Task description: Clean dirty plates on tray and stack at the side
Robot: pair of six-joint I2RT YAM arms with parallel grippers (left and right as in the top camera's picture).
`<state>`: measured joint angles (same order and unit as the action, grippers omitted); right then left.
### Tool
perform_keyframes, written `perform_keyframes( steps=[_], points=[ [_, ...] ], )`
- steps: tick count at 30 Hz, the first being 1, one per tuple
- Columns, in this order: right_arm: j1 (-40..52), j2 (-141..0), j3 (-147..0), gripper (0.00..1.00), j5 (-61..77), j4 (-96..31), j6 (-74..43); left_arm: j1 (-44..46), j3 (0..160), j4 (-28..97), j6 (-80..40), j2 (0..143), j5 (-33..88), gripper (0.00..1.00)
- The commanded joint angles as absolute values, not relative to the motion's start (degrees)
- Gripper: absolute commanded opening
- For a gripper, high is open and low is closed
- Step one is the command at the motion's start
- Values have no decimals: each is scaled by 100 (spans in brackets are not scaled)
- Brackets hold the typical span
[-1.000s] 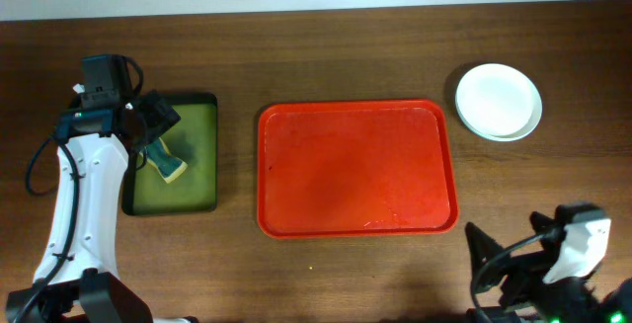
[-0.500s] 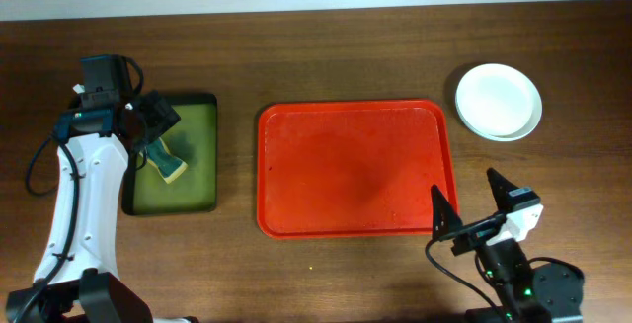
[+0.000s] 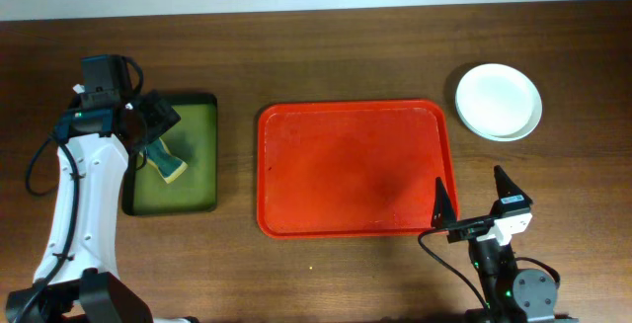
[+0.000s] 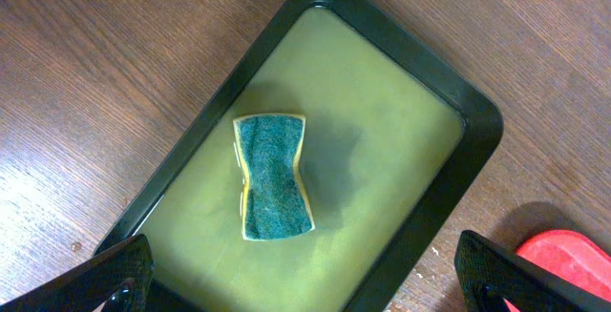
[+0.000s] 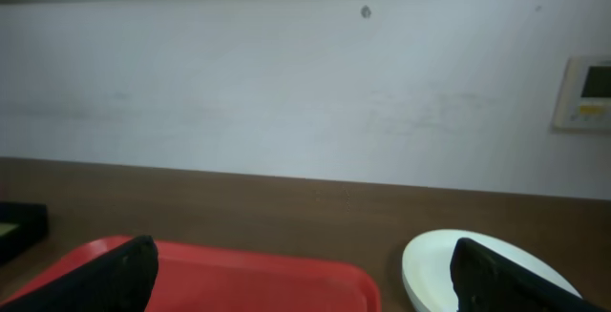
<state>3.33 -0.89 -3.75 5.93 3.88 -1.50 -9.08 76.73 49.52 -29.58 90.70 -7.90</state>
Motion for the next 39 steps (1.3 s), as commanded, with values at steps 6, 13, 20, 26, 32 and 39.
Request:
perform_keyframes(
  steps=[6, 13, 20, 26, 32, 39],
  points=[
    [384, -19, -32, 99, 377, 593, 161, -917, 7741, 4941, -2904, 9041, -770, 99],
    [384, -19, -32, 99, 401, -156, 276, -917, 7741, 4939, -2902, 9041, -770, 99],
    [379, -40, -32, 99, 381, -414, 276, -917, 7741, 4941, -2904, 9039, -770, 99],
    [379, -40, -32, 99, 381, -414, 276, -917, 7741, 4941, -2902, 9039, -770, 99],
    [379, -40, -32, 99, 381, -414, 276, -917, 7741, 4941, -2904, 9039, -770, 99],
    [379, -40, -32, 99, 381, -414, 276, -917, 7741, 4941, -2902, 9041, -770, 99]
  ],
)
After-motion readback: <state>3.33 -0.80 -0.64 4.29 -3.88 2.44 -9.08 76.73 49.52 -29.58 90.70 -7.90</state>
